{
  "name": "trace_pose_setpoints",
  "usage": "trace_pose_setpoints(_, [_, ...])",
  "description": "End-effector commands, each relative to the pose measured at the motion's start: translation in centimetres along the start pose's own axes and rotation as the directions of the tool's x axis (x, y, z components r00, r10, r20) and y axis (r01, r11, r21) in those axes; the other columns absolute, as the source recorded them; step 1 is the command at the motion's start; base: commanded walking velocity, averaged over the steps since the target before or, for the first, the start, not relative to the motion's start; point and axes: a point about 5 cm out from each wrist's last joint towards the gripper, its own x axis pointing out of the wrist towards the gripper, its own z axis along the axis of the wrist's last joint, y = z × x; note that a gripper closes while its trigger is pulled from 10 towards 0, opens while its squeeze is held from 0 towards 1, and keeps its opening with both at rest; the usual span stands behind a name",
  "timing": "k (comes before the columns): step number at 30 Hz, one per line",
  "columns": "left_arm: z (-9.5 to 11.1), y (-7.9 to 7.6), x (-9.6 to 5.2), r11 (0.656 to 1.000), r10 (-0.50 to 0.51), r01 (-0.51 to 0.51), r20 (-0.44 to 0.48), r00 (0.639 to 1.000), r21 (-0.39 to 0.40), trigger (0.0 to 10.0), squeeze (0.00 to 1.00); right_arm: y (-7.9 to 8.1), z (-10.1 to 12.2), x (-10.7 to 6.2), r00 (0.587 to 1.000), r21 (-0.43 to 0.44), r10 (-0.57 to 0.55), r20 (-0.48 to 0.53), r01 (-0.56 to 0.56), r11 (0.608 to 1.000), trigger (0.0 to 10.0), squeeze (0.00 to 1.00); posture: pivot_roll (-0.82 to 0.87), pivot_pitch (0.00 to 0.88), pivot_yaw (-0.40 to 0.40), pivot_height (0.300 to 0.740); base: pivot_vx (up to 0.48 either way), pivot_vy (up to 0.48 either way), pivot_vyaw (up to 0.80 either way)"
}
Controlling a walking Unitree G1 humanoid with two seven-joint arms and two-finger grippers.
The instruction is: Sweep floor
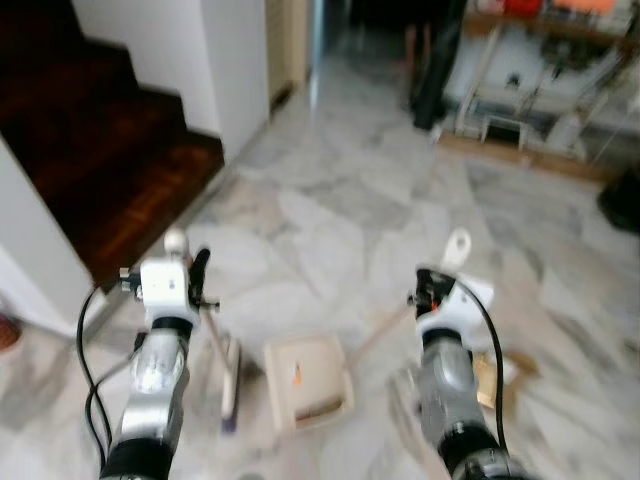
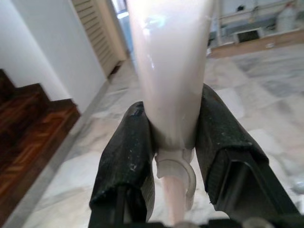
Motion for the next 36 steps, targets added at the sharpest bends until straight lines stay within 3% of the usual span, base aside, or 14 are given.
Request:
trace_pose_setpoints(1, [1.06,-0.47,0.65,1.0,-0.011,0.011,0.046,0.999,0.002,10.0,0.0,0.4,1.1,0.57,0.999,0.029,0.002,0.047,-0.003,1.0,10.0,0.0,0.05,0.0,-0.059,0.74,0.0,0.0,0.8])
trace_pose_setpoints(36, [1.16,-1.02,0.99,1.0,-0.015,0.014,0.034,0.999,0.026,10.0,0.0,1.06,1.31,0.99,0.999,0.043,0.019,0.031,-0.02,0.999,10.0,0.0,0.06,0.001,-0.062,0.74,0.0,0.0,0.78])
